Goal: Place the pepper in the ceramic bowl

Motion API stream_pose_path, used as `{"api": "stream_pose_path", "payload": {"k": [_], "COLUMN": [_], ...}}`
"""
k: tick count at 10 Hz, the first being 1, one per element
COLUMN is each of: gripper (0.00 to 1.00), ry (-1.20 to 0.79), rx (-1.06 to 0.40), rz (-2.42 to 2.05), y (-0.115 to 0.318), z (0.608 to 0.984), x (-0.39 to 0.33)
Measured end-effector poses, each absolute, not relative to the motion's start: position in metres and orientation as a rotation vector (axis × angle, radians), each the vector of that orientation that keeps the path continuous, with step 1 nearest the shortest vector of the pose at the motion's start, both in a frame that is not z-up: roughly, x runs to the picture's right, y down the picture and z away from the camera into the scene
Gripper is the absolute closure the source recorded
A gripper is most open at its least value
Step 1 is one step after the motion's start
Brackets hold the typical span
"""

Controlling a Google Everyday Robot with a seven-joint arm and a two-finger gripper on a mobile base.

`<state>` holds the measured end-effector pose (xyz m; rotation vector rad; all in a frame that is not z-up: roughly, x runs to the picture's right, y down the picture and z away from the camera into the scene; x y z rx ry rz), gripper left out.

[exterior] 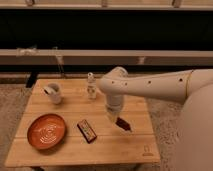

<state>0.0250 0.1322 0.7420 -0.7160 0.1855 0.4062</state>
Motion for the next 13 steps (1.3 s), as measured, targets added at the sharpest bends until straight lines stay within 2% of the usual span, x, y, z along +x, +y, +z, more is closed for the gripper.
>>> {"api": "stream_pose_path", "payload": {"k": [5, 9, 13], "gripper": [1.00, 1.00, 1.00], "ry": [-0.072, -0.316, -0.460], "rx": [-0.601, -0.506, -0.473], "rz": [0.254, 0.077, -0.002], "y": [0.054, -0.005, -0.028], "z": [0.741, 0.718, 0.704], "x": [-0.081, -0.183, -0.241]}}
